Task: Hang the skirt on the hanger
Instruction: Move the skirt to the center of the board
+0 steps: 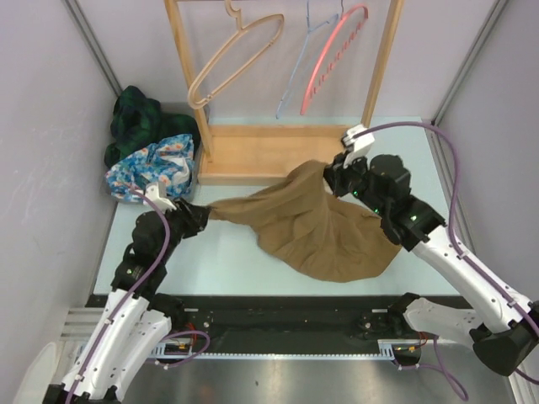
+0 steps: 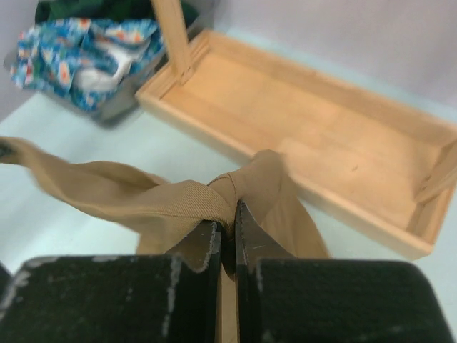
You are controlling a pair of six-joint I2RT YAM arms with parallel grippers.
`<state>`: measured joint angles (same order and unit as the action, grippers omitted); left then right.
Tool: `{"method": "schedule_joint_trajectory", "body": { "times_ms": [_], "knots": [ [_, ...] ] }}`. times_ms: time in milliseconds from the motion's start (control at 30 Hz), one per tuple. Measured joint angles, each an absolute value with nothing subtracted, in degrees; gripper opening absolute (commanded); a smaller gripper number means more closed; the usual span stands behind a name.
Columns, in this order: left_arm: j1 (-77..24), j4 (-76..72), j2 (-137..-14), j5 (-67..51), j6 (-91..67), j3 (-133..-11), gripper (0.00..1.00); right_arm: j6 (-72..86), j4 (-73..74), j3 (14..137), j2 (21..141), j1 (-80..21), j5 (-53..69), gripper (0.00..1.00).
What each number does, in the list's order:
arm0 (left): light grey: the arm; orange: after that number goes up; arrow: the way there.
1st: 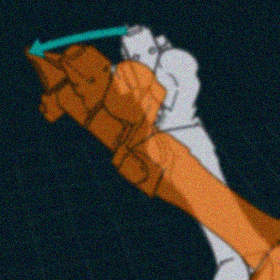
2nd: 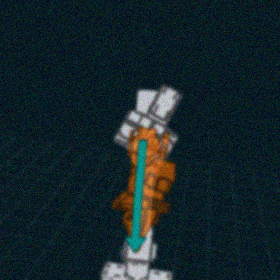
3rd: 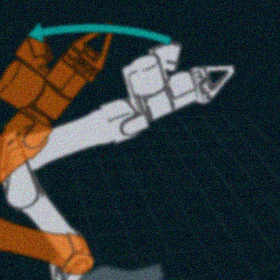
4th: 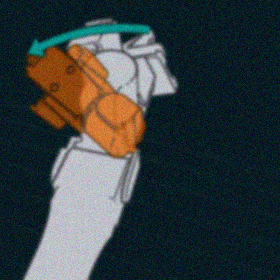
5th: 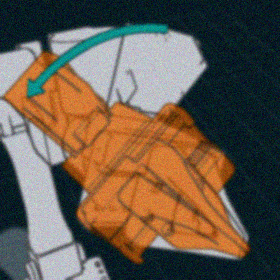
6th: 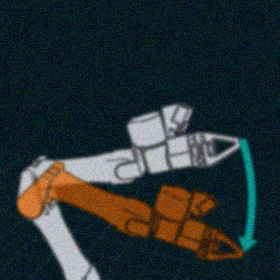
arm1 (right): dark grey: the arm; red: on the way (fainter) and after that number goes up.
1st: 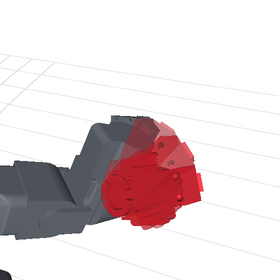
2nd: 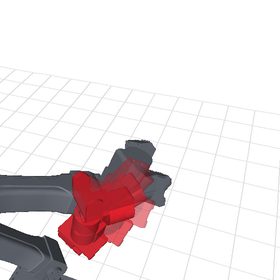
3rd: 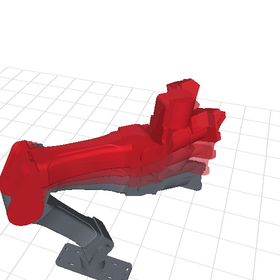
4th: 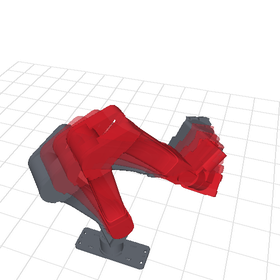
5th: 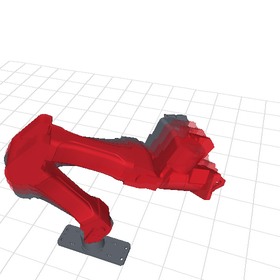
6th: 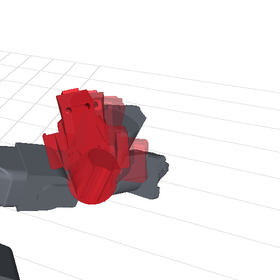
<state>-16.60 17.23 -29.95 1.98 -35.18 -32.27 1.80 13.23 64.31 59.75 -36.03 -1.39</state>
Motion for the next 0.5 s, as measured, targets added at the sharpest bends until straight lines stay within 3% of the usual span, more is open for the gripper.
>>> {"method": "schedule_joint_trajectory", "body": {
  "times_ms": [233, 433, 467, 500],
  "knots": [
    [-16.6, 25.0, -28.7, 10.2, -36.6, -32.7, 0.52, 6.5, 9.7, 53.1, 61.1, -48.9, -4.2, 0.00],
    [-16.6, 29.5, -25.4, 12.6, -38.7, -33.3, 0.65, 12.9, 5.8, 47.0, 71.1, -57.9, -2.8, 0.02],
    [-16.6, 29.4, -24.6, 11.8, -39.2, -33.0, 0.68, 13.5, 5.6, 46.9, 73.1, -59.4, -2.4, 0.13],
    [-16.6, 29.3, -24.1, 11.0, -39.8, -32.6, 0.68, 13.9, 5.4, 46.9, 75.1, -60.8, -1.6, 0.32]
  ]
}}
